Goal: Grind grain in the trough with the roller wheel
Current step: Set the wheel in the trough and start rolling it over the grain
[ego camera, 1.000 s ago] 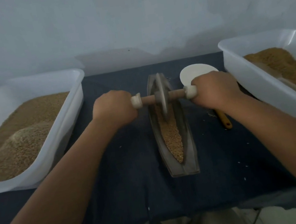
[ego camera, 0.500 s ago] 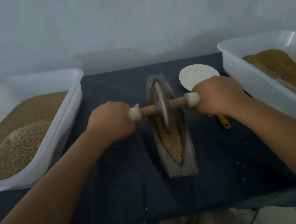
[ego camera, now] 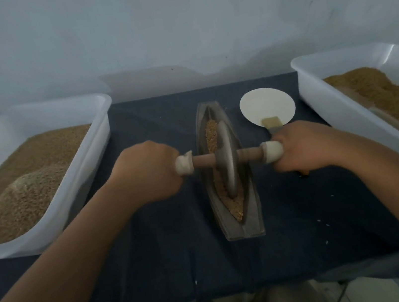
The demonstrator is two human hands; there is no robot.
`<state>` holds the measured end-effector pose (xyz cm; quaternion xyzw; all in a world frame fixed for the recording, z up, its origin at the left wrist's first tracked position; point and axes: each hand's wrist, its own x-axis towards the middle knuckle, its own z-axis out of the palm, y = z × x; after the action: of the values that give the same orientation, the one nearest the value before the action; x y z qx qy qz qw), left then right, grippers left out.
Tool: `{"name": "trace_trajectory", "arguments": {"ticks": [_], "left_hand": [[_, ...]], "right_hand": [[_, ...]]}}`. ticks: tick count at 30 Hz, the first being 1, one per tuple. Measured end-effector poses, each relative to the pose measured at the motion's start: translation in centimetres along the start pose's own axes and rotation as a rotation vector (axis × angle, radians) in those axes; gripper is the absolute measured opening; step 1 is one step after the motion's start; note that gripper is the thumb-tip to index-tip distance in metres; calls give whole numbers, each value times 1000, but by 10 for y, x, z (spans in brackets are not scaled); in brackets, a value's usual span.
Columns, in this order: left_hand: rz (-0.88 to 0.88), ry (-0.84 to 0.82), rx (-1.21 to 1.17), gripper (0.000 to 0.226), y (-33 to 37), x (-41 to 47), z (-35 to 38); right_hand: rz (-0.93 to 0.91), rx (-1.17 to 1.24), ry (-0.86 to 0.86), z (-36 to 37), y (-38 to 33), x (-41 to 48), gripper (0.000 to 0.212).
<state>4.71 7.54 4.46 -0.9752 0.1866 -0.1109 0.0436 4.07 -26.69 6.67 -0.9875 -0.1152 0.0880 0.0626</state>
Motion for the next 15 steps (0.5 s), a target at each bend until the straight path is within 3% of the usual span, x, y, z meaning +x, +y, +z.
{"name": "trace_trajectory", "arguments": {"ticks": [4, 7, 9, 13, 15], "left_hand": [[-156, -31, -56, 27, -3, 52, 4], [-197, -28, -72, 23, -5, 70, 4], [-180, -70, -85, 22, -3, 61, -1], [-46, -46, -28, 28, 4, 4, -8], [-15, 5, -17, 31, 6, -19, -8]], "right_hand": [[70, -180, 427, 10, -3, 47, 37], [18, -240, 585, 4, -8, 66, 31], [37, -210, 489, 2, -7, 61, 34], [3, -27, -47, -6, -1, 15, 16], [-22, 41, -157, -11, -4, -3, 21]]}}
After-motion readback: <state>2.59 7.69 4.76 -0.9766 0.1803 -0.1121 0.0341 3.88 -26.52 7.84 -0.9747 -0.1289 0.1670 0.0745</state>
